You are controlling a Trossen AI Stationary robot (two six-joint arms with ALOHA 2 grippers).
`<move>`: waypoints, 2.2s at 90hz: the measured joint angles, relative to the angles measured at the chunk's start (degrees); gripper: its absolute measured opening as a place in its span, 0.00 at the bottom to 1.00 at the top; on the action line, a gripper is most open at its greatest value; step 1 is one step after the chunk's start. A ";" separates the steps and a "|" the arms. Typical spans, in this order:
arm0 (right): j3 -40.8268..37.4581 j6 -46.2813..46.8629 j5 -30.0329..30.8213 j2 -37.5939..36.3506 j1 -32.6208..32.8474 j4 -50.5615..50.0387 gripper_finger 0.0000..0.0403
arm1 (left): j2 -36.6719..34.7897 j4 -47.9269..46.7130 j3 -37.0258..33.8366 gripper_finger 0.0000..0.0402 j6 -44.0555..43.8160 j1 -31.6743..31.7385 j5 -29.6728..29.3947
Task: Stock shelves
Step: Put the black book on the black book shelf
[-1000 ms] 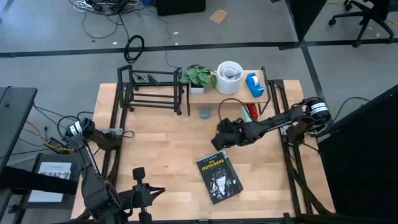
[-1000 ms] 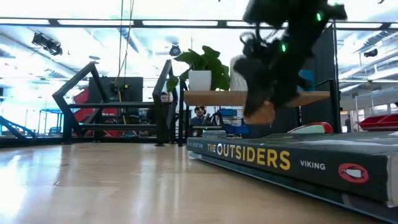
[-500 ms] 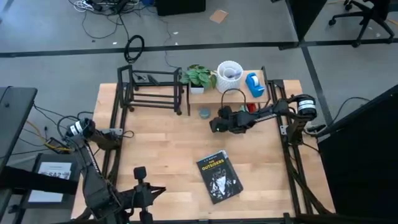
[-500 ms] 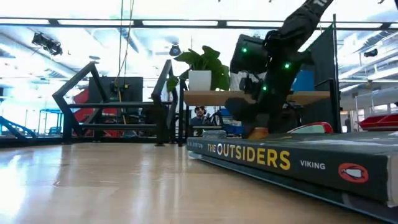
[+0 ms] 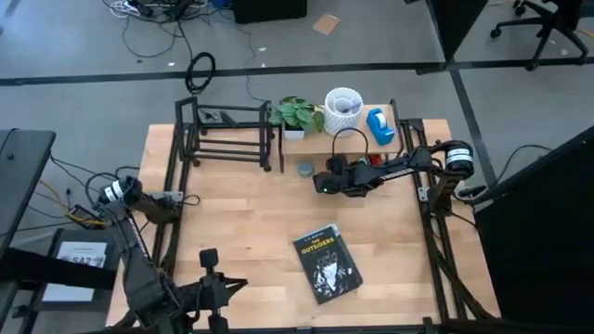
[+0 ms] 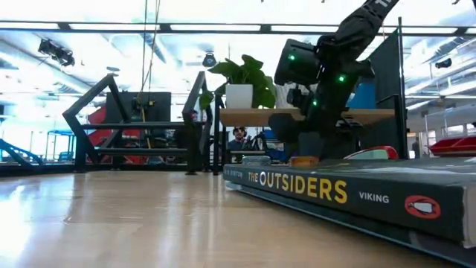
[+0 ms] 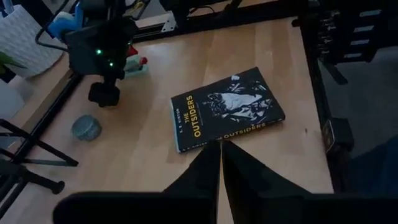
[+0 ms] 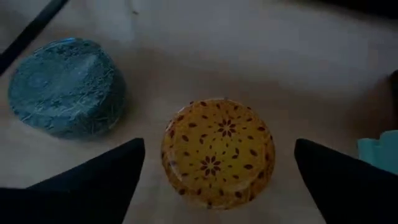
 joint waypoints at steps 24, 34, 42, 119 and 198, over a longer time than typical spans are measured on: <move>0.00 1.22 0.80 -0.75 15.13 -4.26 0.78 | 0.00 -0.01 0.00 0.00 -0.05 0.00 0.01; 0.13 2.34 -0.86 -3.98 23.58 -7.12 0.76 | 0.00 -0.15 0.00 0.00 -0.07 0.00 -0.97; 0.94 4.01 -4.55 -7.33 29.64 -8.91 0.76 | 0.00 0.17 -0.52 0.00 -3.98 0.50 -4.21; 1.27 14.91 2.45 -11.89 46.84 -1.37 0.76 | 1.54 75.24 -44.66 0.59 -16.03 40.33 62.83; -1.38 34.79 -18.56 0.33 41.04 4.55 0.65 | 13.33 93.41 -44.40 0.41 -19.87 43.49 59.60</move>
